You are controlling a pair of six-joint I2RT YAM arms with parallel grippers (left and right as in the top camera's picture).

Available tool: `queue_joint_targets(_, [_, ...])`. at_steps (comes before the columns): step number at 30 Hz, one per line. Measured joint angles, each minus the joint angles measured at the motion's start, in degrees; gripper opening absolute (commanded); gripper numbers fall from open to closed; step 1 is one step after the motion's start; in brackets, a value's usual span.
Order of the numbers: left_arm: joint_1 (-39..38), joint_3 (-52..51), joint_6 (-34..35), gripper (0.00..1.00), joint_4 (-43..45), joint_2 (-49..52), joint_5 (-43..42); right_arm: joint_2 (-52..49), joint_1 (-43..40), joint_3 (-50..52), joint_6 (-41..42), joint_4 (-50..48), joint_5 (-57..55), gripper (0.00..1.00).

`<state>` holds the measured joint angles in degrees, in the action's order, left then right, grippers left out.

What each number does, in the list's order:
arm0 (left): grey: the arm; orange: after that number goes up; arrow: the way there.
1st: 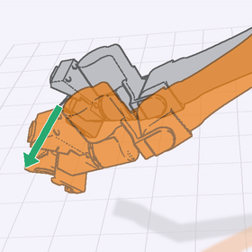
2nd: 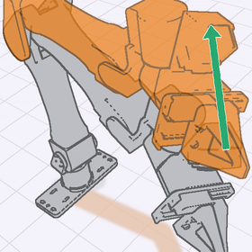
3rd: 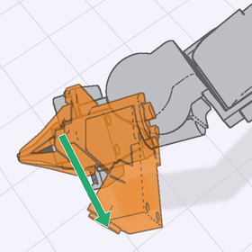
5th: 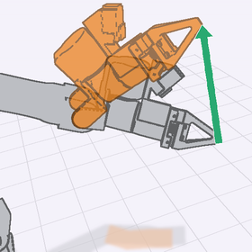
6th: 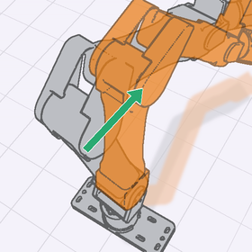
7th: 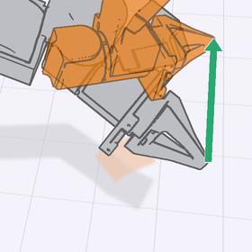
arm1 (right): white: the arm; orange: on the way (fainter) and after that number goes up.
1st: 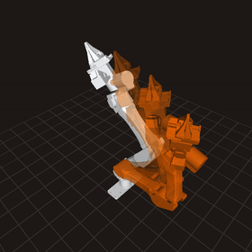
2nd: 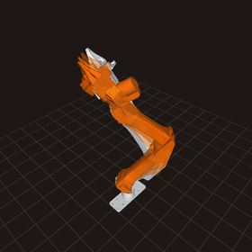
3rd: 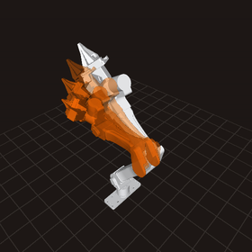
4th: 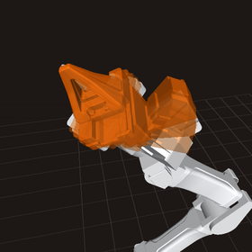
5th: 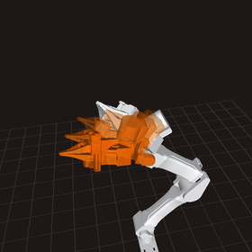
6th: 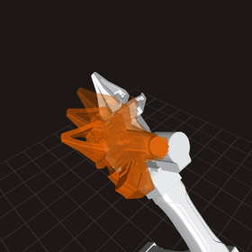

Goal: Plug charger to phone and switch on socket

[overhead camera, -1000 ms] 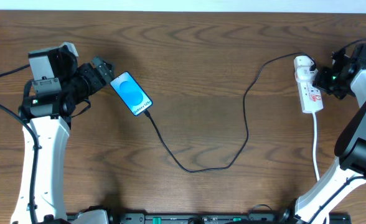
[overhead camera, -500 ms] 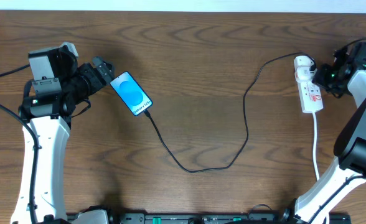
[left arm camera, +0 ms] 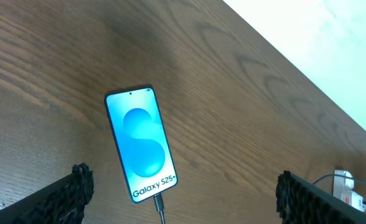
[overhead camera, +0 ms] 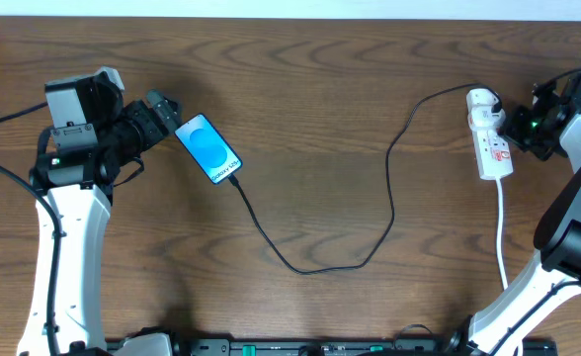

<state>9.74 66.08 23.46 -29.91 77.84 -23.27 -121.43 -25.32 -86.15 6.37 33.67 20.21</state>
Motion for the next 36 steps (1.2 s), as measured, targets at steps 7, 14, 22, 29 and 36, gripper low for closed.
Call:
queue_joint_targets(7, [0.02, 0.0, 0.0, 0.95, 0.0, 0.0, 0.02, 0.02, 0.11, -0.04, 0.0, 0.24, -0.31, 0.01])
queue_joint_targets(14, [0.02, 0.0, 0.0, 0.95, 0.0, 0.0, 0.02, 0.39, 0.24, -0.44, 0.02, 1.62, -0.83, 0.08])
queue_joint_targets(22, [0.02, 0.0, 0.0, 0.95, 0.0, 0.0, 0.02, 7.85, -0.57, -1.57, 0.0, 9.97, 2.01, 0.14])
queue_joint_targets(29, [0.02, 0.0, 0.0, 0.95, 0.0, 0.0, 0.02, 26.51, -1.14, -4.13, -0.76, 16.26, 3.8, 0.17])
queue_joint_targets(36, [0.02, 0.0, 0.0, 0.95, -0.02, 0.0, 0.02, 37.55, 6.14, -4.48, -6.56, 23.98, 9.03, 0.3])
